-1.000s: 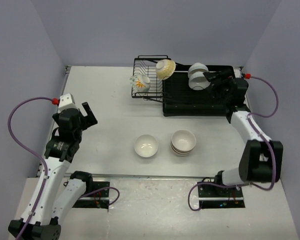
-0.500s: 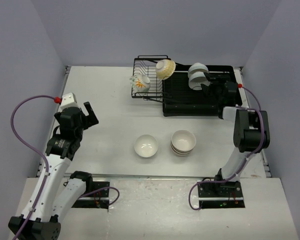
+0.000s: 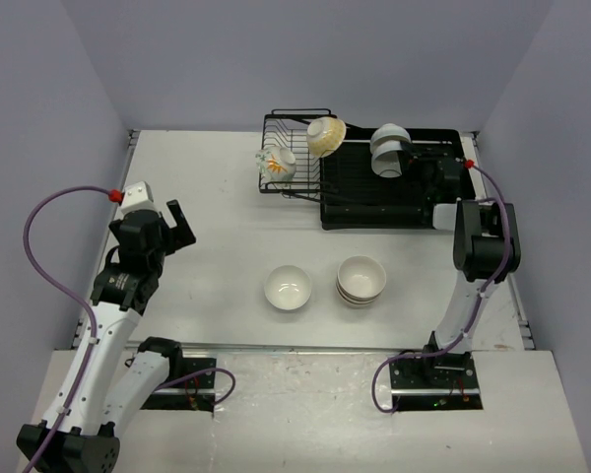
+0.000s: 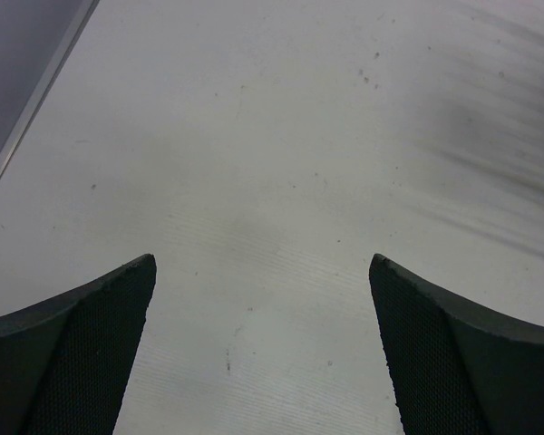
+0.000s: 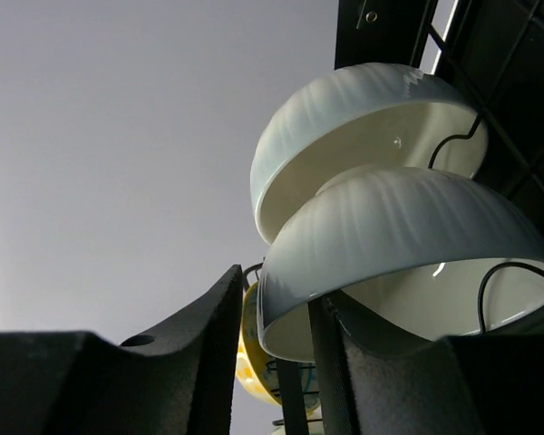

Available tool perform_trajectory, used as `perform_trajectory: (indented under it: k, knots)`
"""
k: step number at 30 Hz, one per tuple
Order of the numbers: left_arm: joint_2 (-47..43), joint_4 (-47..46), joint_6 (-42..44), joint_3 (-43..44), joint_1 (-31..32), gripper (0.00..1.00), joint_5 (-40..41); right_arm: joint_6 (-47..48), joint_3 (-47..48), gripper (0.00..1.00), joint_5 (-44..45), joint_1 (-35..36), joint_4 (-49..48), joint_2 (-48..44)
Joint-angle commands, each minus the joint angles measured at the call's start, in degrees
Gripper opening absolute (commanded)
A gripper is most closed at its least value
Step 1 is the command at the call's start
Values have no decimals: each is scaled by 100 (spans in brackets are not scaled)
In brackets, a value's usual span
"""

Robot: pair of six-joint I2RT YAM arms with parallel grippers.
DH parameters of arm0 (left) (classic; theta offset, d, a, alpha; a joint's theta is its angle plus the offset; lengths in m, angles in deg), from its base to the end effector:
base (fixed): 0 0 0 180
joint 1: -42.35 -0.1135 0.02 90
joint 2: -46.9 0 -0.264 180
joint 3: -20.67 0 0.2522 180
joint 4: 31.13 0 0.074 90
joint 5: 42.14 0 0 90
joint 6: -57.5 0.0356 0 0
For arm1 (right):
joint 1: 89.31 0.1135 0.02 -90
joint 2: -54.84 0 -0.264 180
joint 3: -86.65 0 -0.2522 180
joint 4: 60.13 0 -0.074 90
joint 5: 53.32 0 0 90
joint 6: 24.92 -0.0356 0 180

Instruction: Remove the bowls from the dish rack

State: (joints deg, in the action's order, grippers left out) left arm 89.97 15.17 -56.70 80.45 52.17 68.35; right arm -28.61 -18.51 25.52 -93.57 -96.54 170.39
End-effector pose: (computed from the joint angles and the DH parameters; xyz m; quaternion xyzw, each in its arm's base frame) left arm 0.1618 -0.0154 0.3133 -0.1952 0.8326 0.0022 0.5184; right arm 0.4330 -0.0253 0.1790 0.5071 0.5288 0.5269 0.4308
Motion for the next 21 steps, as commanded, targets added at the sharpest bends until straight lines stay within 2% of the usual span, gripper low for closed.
perform_trajectory:
  k: [1,8,10,14,19,21]
  knots:
    - [-9,-239,171,-5,-24,100,-107,-61,238,35,202,21,-511,143]
    - [9,-265,206,12,-24,100,-194,-509,220,27,228,65,-801,346]
    - [9,-265,206,3,-24,100,-195,-606,229,17,237,100,-871,363]
    - [0,-265,206,3,-33,100,-203,-782,28,7,298,161,-1196,337]
    - [0,-265,215,-5,-33,100,-221,-1195,-359,4,456,205,-1766,214]
    - [-18,-274,215,-5,-33,100,-239,-1353,-579,0,526,214,-2047,188]
